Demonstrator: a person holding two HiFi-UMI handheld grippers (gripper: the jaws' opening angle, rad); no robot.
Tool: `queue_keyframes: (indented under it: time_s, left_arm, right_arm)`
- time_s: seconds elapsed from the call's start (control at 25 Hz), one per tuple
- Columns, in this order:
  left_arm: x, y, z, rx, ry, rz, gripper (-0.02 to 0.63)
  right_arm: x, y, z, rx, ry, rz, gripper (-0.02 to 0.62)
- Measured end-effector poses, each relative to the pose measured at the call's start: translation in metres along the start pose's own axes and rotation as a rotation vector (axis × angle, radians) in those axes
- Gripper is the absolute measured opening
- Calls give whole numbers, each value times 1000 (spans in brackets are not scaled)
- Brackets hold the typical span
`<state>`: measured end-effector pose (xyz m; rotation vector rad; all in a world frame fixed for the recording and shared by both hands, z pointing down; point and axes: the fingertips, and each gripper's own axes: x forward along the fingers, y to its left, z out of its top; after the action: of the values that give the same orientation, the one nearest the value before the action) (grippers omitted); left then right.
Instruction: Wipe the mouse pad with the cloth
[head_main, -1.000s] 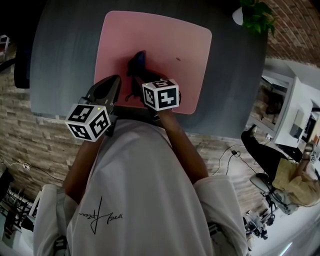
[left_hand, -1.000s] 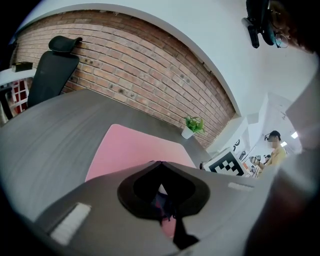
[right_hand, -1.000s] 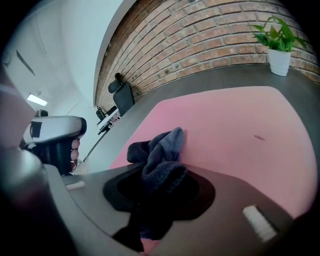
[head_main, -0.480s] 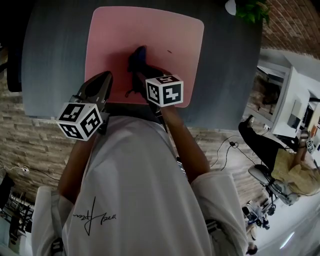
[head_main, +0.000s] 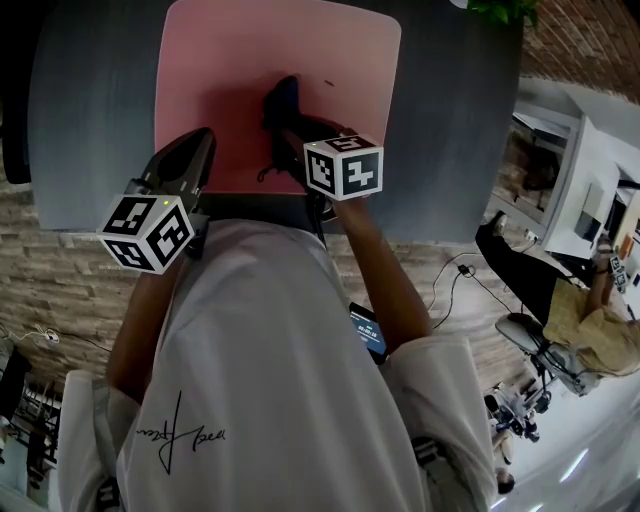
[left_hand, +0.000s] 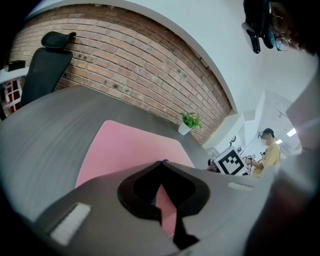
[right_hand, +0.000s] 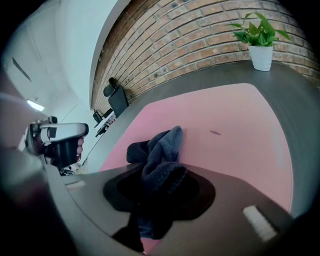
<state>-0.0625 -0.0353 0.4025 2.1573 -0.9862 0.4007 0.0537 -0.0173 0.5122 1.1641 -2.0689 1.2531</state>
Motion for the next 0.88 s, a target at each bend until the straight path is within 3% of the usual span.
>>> queue_keyframes:
  time_s: [0.88]
  left_arm:
    - [-8,-2,-1,34,33,-45,11]
  right_arm:
    - [-26,-21,-18,9,-7,-98,133]
